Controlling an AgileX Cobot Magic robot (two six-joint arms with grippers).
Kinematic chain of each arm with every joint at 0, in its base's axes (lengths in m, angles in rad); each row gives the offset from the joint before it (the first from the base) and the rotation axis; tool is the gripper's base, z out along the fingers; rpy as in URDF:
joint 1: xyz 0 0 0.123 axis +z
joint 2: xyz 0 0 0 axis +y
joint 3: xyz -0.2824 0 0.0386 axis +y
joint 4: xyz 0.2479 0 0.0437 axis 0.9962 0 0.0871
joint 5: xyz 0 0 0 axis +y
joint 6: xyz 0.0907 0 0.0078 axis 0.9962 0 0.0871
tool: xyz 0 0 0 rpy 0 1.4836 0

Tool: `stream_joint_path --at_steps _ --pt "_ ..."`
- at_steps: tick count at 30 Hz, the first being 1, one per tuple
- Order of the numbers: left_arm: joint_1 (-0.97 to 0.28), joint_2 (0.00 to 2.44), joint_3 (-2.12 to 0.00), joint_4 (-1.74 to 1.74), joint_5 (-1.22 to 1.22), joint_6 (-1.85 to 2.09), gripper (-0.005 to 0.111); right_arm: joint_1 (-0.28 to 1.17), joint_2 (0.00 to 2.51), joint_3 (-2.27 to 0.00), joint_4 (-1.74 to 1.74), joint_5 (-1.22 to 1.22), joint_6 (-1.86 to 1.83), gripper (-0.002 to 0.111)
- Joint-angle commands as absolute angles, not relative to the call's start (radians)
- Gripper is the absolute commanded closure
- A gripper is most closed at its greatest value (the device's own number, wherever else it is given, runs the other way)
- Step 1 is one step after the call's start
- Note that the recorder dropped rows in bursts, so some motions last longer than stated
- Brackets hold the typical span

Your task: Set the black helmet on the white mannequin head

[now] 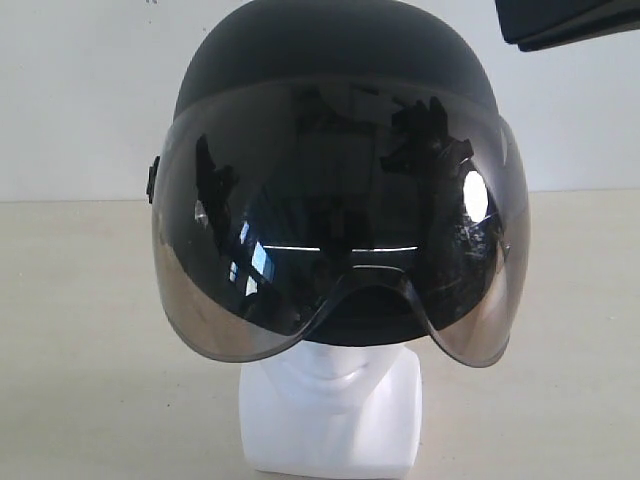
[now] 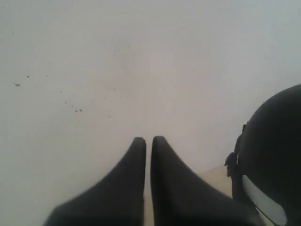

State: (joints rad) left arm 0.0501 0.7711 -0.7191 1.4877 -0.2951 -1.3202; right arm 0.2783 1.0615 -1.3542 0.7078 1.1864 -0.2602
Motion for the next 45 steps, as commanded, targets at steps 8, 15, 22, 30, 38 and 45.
stream_joint_path --at_steps 8,15,22,30,38,45 --pt "0.012 0.73 -0.637 0.59 -0.037 -0.583 0.102 0.278 1.058 -1.359 0.711 1.177 -0.267 0.096" --pt "-0.103 0.628 -0.731 0.0 0.391 -0.126 0.102 0.278 1.058 -1.359 0.711 1.177 -0.267 0.096" --pt "-0.114 0.615 -0.97 -0.567 0.669 0.282 0.102 0.278 1.058 -1.359 0.711 1.177 -0.267 0.096" --pt "-0.114 0.799 -1.164 -0.828 0.999 0.524 0.102 0.278 1.058 -1.359 0.711 1.177 -0.267 0.096" --pt "-0.114 0.963 -1.258 -1.015 1.141 0.653 0.102 0.278 1.058 -1.359 0.722 1.088 -0.261 0.096" --pt "-0.114 1.016 -1.273 -1.042 1.21 0.674 0.102 0.278 1.059 -1.359 0.72 1.155 -0.284 0.096"
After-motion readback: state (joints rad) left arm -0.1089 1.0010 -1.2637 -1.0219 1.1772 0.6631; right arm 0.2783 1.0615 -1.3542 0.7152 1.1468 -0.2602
